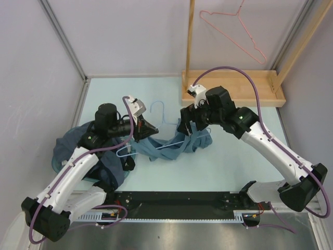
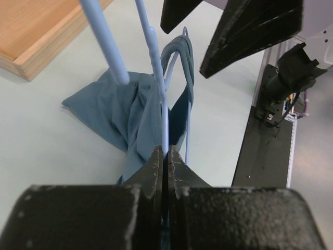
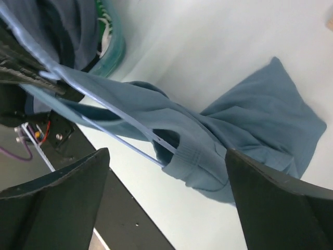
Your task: Place the tank top on the hanger
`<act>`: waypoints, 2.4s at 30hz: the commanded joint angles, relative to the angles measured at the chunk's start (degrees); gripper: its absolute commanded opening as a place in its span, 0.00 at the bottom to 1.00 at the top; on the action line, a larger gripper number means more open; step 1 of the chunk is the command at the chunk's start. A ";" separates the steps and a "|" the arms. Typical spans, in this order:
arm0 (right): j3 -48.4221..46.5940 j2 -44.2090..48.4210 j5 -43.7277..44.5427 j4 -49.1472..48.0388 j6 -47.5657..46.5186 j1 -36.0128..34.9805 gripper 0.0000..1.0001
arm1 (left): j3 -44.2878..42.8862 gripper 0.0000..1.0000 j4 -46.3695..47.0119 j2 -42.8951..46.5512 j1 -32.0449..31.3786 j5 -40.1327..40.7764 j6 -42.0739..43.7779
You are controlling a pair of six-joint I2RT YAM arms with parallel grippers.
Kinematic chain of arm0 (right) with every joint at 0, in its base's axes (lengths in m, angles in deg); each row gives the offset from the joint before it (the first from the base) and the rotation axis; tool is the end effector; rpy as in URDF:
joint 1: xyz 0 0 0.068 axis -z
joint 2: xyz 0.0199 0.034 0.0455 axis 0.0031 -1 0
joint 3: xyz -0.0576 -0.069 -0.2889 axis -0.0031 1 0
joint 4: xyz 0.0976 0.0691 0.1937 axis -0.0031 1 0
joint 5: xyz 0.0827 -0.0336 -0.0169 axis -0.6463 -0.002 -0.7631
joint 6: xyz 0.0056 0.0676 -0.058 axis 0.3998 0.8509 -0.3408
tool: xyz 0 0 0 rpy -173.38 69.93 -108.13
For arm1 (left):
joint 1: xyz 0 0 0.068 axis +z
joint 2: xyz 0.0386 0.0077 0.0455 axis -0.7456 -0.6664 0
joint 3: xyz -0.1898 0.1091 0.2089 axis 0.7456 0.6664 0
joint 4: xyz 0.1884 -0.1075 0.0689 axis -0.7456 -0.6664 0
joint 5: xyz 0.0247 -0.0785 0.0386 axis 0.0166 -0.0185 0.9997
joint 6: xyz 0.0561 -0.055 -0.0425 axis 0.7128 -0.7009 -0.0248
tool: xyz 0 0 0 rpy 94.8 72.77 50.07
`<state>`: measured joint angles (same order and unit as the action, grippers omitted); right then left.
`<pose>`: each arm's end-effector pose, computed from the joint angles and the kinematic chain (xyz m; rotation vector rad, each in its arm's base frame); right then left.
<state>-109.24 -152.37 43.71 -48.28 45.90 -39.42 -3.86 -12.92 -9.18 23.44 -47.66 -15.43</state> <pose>0.1911 0.1840 0.3839 -0.7614 2.1275 0.7321 0.1430 -0.1268 0.3581 0.9423 1.6937 -1.0005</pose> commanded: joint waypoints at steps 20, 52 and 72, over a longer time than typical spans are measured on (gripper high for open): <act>6.52 13.40 -30.90 5.25 -18.03 9.45 0.78 | -2.74 0.00 -4.62 2.73 -0.36 -22.39 10.39; 11.70 9.43 -13.86 3.06 -16.02 -3.73 0.00 | -3.09 0.00 -2.43 3.97 4.03 -19.94 7.67; 25.31 20.15 21.92 -13.29 -0.63 3.36 0.00 | 0.95 0.99 6.71 8.44 5.61 12.23 0.20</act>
<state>-86.53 -136.94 54.99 -55.26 39.91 -41.23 -3.71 -9.95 -3.03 28.40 -42.52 -13.64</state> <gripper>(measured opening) 0.058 0.994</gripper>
